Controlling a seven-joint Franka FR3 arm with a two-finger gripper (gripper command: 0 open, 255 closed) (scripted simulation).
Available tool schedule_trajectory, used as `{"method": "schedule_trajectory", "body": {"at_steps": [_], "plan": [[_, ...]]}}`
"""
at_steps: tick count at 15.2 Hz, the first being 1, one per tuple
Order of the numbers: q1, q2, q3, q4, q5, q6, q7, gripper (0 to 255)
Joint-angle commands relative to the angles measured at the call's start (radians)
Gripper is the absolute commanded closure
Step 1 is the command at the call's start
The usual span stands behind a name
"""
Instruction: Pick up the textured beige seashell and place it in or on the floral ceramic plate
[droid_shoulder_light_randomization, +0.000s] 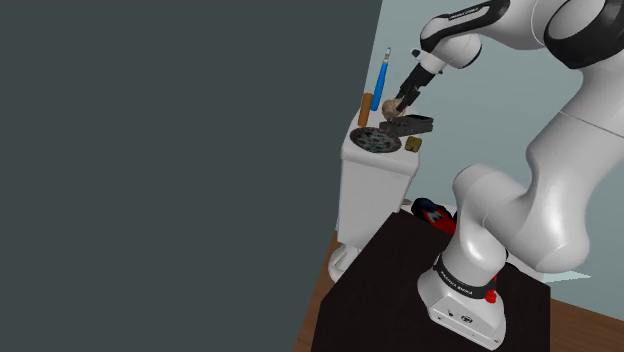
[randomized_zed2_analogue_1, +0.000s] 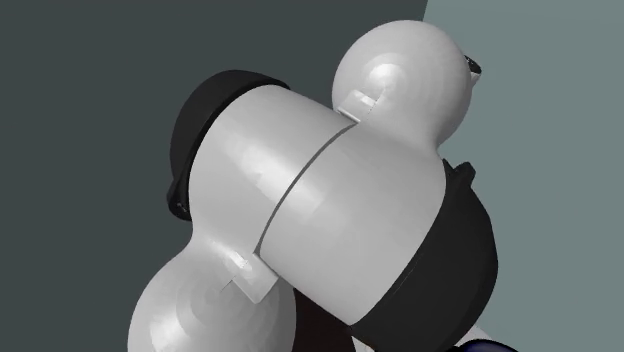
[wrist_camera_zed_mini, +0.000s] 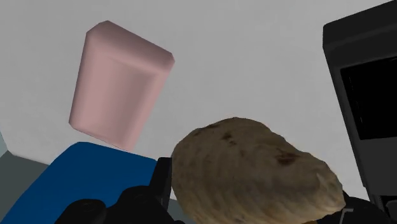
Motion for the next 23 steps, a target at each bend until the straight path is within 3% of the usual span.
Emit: {"method": "schedule_trajectory", "body": {"at_steps": [1, 12, 13, 14, 15, 16, 17, 23], "plan": [[-0.013, 0.010, 0.013, 0.023, 0.008, -0.030, 0.001, 255], [-0.082, 0.058, 0.079, 0.140, 0.047, -0.169, 0.010, 255], [-0.292, 0.138, 0.260, 0.097, 0.137, -0.172, -0.041, 255], [-0.486, 0.093, 0.481, 0.049, 0.094, -0.151, -0.003, 255], [-0.594, 0.049, 0.613, 0.004, 0.054, -0.133, 0.034, 255], [-0.575, -0.041, 0.637, -0.041, -0.041, -0.112, 0.113, 255], [-0.614, -0.087, 0.699, -0.083, -0.081, -0.100, 0.154, 255], [-0.771, -0.295, 0.959, -0.304, -0.216, -0.062, 0.347, 255]]}}
